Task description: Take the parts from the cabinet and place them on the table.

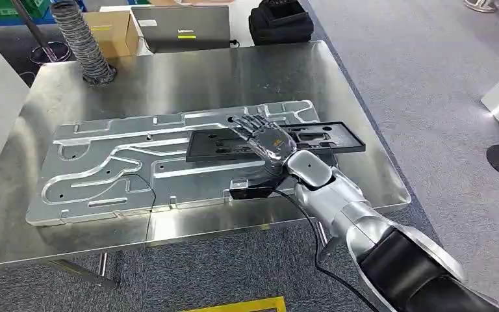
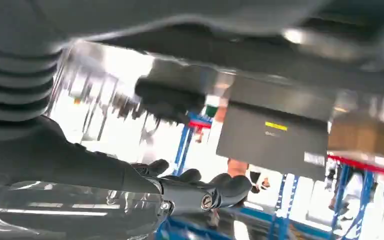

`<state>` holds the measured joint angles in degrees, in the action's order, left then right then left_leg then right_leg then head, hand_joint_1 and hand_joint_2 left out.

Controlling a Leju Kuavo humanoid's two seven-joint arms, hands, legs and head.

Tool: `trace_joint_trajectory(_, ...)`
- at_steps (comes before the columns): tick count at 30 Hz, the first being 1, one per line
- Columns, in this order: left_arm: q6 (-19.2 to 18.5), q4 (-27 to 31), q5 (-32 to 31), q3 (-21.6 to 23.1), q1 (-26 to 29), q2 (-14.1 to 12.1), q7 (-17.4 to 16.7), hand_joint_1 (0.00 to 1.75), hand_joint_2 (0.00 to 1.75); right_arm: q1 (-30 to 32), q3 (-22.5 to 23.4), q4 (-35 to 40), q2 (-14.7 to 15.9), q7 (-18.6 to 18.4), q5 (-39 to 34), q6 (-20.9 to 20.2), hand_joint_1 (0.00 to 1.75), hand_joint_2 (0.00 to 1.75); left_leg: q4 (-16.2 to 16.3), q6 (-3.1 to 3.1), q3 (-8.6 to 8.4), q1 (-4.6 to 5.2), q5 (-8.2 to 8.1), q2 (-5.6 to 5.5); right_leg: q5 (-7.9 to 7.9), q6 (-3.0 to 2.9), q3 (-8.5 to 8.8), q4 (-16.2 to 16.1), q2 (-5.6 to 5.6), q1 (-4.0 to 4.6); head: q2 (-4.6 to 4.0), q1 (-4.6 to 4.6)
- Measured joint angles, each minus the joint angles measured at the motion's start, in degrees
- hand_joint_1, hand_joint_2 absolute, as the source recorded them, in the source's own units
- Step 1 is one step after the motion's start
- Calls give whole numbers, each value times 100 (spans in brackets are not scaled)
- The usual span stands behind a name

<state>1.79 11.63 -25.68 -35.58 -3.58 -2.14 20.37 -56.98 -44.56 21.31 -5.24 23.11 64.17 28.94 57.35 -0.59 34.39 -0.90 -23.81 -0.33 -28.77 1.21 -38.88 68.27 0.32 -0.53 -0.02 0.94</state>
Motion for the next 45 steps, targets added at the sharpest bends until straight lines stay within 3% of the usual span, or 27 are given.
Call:
trace_joint_trajectory(1, -9, 0, 0, -2, 1, 0, 0, 0, 0, 1, 157, 35, -13, 259, -330, -29, 0, 0, 19, 20, -2, 0, -13, -1, 247, -20, 265, -555, -3, 0, 0, 0)
trace_joint_trajectory(2, -9, 0, 0, -7, 2, 0, 0, 0, 0, 1, 345, 83, -40, 519, -664, -62, 0, 0, 38, 45, 13, 5, -30, 1, 301, -52, 438, -962, -13, 6, 0, 0)
trace_joint_trajectory(5, -22, 0, -2, -33, 5, 0, -18, 0, 0, 103, 933, 373, -101, 1310, -1727, -228, 0, 0, 52, 131, 29, 26, -34, 1, 304, -133, 431, -962, -1, 56, 0, 0)
trace_joint_trajectory(7, -46, 0, -9, -52, 12, 2, -24, 0, 0, 209, 1269, 810, -96, 1582, -2423, -157, 0, 0, 57, 198, 40, 14, -57, 2, 356, -225, 456, -1036, -8, 15, 0, 2)
trace_joint_trajectory(8, -75, 0, -11, -66, 19, 9, -9, 0, 0, 273, 1411, 1160, -79, 1606, -2771, -61, 0, 0, 186, 223, 82, 8, -171, 9, 364, -246, 465, -1049, -12, 12, 0, 0)
trace_joint_trajectory(11, -112, 0, -13, -168, 19, 9, 48, 0, 0, 593, 1776, 2466, 145, 1527, -3148, 484, 0, 0, 1495, 284, 644, -1, -850, 9, 353, -280, 473, -1045, -37, 20, 0, 2)
trace_joint_trajectory(12, -112, 0, -4, -203, 32, 15, 59, 0, 0, 770, 1939, 3065, 270, 1412, -3065, 707, 0, 0, 1843, 290, 802, -2, -952, 10, 348, -282, 474, -1044, -50, 25, 0, 0)
trace_joint_trajectory(13, -112, 0, 2, -232, 55, 22, 59, 0, 0, 941, 2087, 3574, 372, 1297, -2950, 848, 0, 0, 1918, 287, 840, -5, -912, 11, 341, -282, 480, -1042, -53, 27, 0, 0)
trace_joint_trajectory(14, -107, 0, 22, -280, 77, 24, 57, 0, 0, 1101, 2271, 4136, 477, 1199, -2773, 968, 0, 0, 1676, 276, 718, -7, -725, 12, 332, -272, 491, -1040, -50, 26, 0, 2)
trace_joint_trajectory(16, -81, 0, 68, -367, 87, 26, 57, 0, 0, 1372, 2640, 5152, 684, 1119, -2408, 1084, 0, 0, 613, 221, 169, -8, -183, 10, 301, -238, 544, -1037, -36, 24, 0, 2)
trace_joint_trajectory(17, -79, 0, 111, -424, 93, 26, 59, 0, 0, 1514, 2822, 5569, 792, 1103, -2266, 1104, 0, 0, 159, 181, -41, -4, -84, 2, 283, -216, 566, -1039, -37, 24, 0, 0)
trace_joint_trajectory(18, -81, 0, 133, -472, 91, 31, 65, 0, 0, 1658, 3027, 5998, 895, 1101, -2167, 1119, 0, 0, 74, 160, -133, 37, -167, -3, 273, -184, 552, -1035, -36, 60, 0, 2)
trace_joint_trajectory(21, -114, 0, 171, -592, 133, 57, 122, 0, 0, 2210, 3562, 6952, 1242, 1101, -2026, 1121, 0, 0, 67, 75, -129, 51, -183, -14, 284, -80, 577, -1066, -36, 41, 0, 0)
trace_joint_trajectory(23, -142, 0, 181, -654, 137, 103, 168, 0, 0, 2586, 3936, 7415, 1445, 1143, -1987, 1121, 0, 0, -25, -13, -177, 3, -130, -10, 187, -3, 580, -976, -23, 28, 0, 0)
trace_joint_trajectory(24, -164, 0, 181, -684, 132, 112, 179, 0, 0, 2739, 4109, 7577, 1540, 1175, -1970, 1117, 0, 0, -30, -45, -172, 5, -129, -8, 15, 23, 465, -744, -25, 29, 0, 0)
trace_joint_trajectory(26, -199, 0, 179, -743, 133, 138, 184, 0, 0, 3047, 4423, 7775, 1650, 1217, -1886, 1086, 0, 0, -23, -74, -152, 23, -111, 9, -465, 61, 22, 177, -26, 18, 0, 0)
trace_joint_trajectory(28, -214, 0, 160, -789, 118, 157, 188, 0, 0, 3600, 4749, 7965, 1724, 1224, -1718, 1095, 0, 0, -14, -89, -138, 26, -99, 16, -582, 86, -172, 643, -27, 11, 0, 0)
trace_joint_trajectory(29, -217, 0, 155, -820, 117, 177, 188, 0, 0, 3925, 4972, 8035, 1744, 1248, -1605, 1103, 0, 0, -11, -90, -137, 26, -99, -1, -464, 91, -94, 521, -28, -2, 0, 0)
trace_joint_trajectory(32, -221, 0, 94, -916, 125, 230, 184, 0, 0, 4721, 5687, 8065, 1735, 1486, -1661, 1112, 0, 0, 59, -67, -103, 29, -115, -20, 179, 68, 651, -883, -47, -23, 0, 0)
trace_joint_trajectory(33, -223, 0, 77, -937, 123, 234, 175, 0, 0, 5013, 5951, 8059, 1720, 1519, -1757, 1114, 0, 0, 85, -34, -81, 58, -128, -37, 123, 25, 696, -1009, -47, 15, 0, 0)
trace_joint_trajectory(36, -243, 0, 13, -1023, 133, 249, 151, 0, 0, 5724, 6598, 7978, 1626, 1593, -1878, 1114, 0, 0, 63, 53, -74, 54, -89, -47, 190, -66, 658, -1011, -29, 39, 0, 0)
trace_joint_trajectory(38, -265, 0, -37, -1062, 136, 256, 142, 0, 0, 5992, 6965, 7820, 1477, 1641, -1862, 1103, 0, 0, 128, 104, -57, 52, -160, -36, 271, -169, 635, -1075, -53, -21, 0, 0)
trace_joint_trajectory(39, -269, 0, -46, -1084, 135, 256, 142, 0, 0, 6074, 7110, 7709, 1400, 1643, -1845, 1097, 0, 0, 329, 132, 15, 53, -410, -14, 303, -209, 599, -1079, -51, -18, 0, 0)
trace_joint_trajectory(41, -278, 0, -87, -1137, 129, 256, 142, 0, 0, 6242, 7405, 7429, 1213, 1643, -1766, 1097, 0, 0, 1196, 177, 308, 42, -1023, -11, 367, -238, 502, -1076, -57, -11, 0, 0)
trace_joint_trajectory(43, -295, 0, -101, -1163, 132, 256, 142, 0, 0, 6344, 7612, 7199, 1084, 1654, -1694, 1106, 0, 0, 1802, 196, 435, 42, -1317, -11, 452, -237, 382, -1069, -57, -3, 0, 0)
trace_joint_trajectory(44, -300, 0, -103, -1169, 130, 256, 142, 0, 0, 6378, 7688, 7119, 1033, 1656, -1681, 1110, 0, 0, 1696, 185, 298, 42, -1262, -11, 495, -233, 330, -1067, -54, 2, 0, 2)
trace_joint_trajectory(45, -300, 0, -105, -1176, 123, 256, 142, 0, 0, 6398, 7747, 7060, 1001, 1665, -1677, 1110, 0, 0, 1345, 164, 33, 42, -1128, -11, 539, -223, 278, -1063, -42, 7, 0, 0)
